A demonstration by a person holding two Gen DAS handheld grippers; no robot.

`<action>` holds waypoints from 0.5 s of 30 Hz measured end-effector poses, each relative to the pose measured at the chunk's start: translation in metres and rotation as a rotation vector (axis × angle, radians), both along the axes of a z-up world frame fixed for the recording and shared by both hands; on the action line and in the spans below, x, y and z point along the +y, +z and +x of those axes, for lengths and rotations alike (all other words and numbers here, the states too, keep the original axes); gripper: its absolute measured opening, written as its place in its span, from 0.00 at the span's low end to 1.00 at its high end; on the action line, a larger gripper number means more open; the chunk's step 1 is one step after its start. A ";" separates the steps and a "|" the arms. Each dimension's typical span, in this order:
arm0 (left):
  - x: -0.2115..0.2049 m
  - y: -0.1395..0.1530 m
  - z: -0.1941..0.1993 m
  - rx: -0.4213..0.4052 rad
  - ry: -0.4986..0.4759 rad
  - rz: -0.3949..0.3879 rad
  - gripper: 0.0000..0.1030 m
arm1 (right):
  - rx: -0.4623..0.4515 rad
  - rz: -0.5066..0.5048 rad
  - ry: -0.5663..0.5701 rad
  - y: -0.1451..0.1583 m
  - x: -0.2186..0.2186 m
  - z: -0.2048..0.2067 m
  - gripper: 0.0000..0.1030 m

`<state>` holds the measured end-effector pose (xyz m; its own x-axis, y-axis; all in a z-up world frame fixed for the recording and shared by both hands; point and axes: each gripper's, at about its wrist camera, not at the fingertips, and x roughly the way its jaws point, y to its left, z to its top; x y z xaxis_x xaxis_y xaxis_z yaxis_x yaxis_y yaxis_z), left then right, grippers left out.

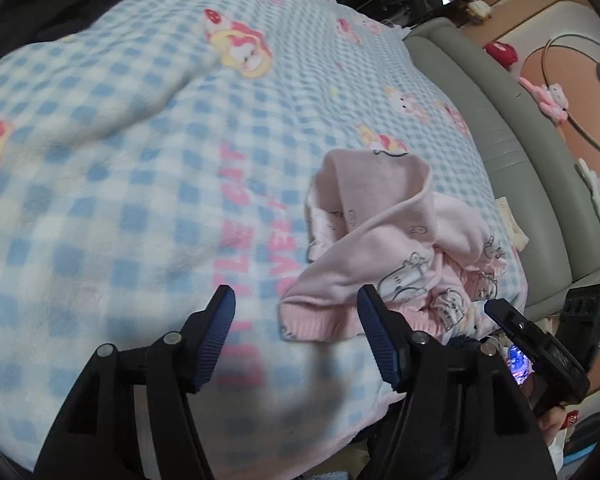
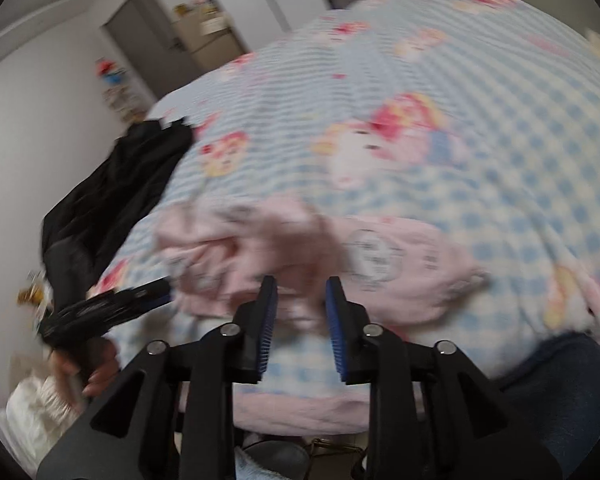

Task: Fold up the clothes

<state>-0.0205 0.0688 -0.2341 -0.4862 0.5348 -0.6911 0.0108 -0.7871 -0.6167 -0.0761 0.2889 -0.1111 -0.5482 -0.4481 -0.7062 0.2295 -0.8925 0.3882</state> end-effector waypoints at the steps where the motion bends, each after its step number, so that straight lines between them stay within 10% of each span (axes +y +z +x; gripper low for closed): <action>1: 0.003 -0.001 -0.003 -0.005 -0.010 0.017 0.64 | 0.002 0.005 0.010 0.000 -0.005 -0.001 0.45; 6: 0.031 -0.007 -0.012 -0.024 -0.071 -0.033 0.61 | 0.006 0.002 0.025 -0.002 -0.022 -0.013 0.63; 9: 0.041 -0.008 -0.023 -0.053 -0.063 -0.099 0.42 | -0.002 0.168 -0.036 -0.014 -0.028 -0.043 0.69; 10: 0.042 -0.007 -0.029 -0.070 -0.062 -0.119 0.27 | -0.024 0.202 -0.039 -0.020 -0.027 -0.055 0.53; 11: 0.042 -0.007 -0.035 -0.086 -0.062 -0.138 0.20 | -0.054 0.186 -0.028 -0.025 -0.025 -0.067 0.15; 15: 0.021 0.056 -0.085 -0.028 0.015 -0.128 0.13 | -0.040 0.143 0.018 0.014 -0.025 -0.119 0.07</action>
